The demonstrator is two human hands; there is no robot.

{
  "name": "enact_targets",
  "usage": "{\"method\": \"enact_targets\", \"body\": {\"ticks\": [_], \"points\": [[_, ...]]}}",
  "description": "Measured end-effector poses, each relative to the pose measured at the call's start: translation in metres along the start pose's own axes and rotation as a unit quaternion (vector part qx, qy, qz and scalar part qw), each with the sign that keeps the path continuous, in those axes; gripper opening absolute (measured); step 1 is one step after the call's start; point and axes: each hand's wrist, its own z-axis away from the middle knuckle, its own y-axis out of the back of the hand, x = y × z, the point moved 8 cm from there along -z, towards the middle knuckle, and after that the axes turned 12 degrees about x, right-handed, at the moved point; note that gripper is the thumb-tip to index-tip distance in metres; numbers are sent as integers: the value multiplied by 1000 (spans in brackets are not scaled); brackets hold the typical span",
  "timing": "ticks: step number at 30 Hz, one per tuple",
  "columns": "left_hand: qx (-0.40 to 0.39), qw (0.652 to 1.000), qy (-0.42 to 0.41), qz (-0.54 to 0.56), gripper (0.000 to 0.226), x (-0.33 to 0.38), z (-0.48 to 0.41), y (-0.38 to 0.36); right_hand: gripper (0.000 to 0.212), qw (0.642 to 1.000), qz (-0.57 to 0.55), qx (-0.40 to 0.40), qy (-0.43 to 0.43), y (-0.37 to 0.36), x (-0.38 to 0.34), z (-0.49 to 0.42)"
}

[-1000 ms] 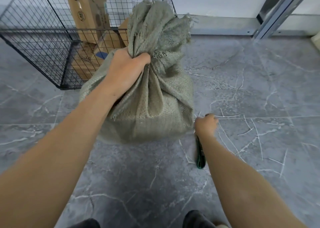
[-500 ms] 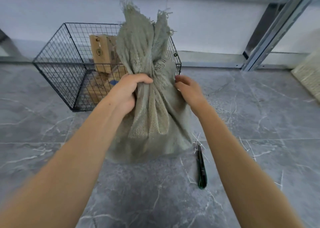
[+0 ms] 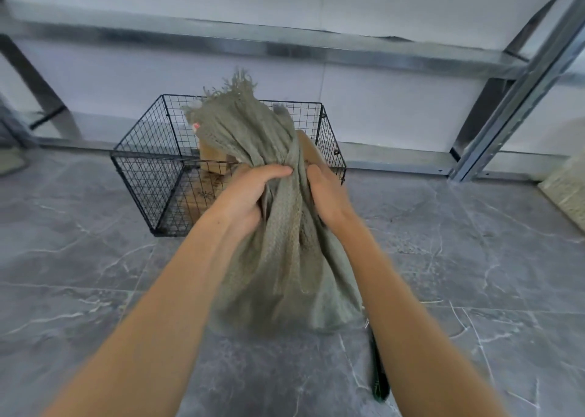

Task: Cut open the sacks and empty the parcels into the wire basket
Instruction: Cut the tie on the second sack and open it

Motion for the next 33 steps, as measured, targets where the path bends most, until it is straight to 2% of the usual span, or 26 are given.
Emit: {"method": "enact_targets", "body": {"ticks": [2, 4, 6, 8, 11, 14, 17, 20, 22, 24, 27, 30, 33], "points": [[15, 1000, -13, -2, 37, 6, -2, 4, 24, 997, -57, -38, -23, -4, 3, 4], [26, 1000, -16, 7, 39, 10, -2, 4, 19, 990, -108, -76, -48, -6, 4, 7], [32, 999, -16, 34, 33, 14, -1, 4, 12, 988, -129, -71, -42, -3, 3, 4], [17, 998, -20, 55, 31, 18, 1, 1, 19, 987, -149, -60, -24, 1, 2, 0], [-13, 997, -27, 73, 55, 21, 7, -4, 37, 994, -97, -37, -33, 6, 9, -1], [-7, 995, 8, 95, 41, 15, 2, -2, 29, 997, -37, -59, -38, 5, 11, 6], [-1, 996, 3, 94, 35, 15, 0, -2, 20, 991, -119, -62, -8, 9, -8, 9], [5, 997, -46, 63, 33, 21, 0, -5, 35, 984, -159, -51, 54, 14, -29, 8], [12, 997, -64, 40, 28, 21, -1, -7, 39, 981, -174, -39, 71, 17, -35, 9], [-14, 998, -61, 25, 24, 18, -1, -11, 39, 980, -180, -31, 78, 20, -41, 9], [-84, 996, -29, -5, 23, 8, 3, -20, 52, 983, -140, -32, 112, 22, -53, 10], [-73, 996, -40, -30, 29, 8, 2, -18, 64, 986, -90, -34, 137, 24, -62, 13], [-53, 996, -65, -26, 26, 13, 3, -16, 77, 985, -139, -54, 86, 20, -55, 14]]}}
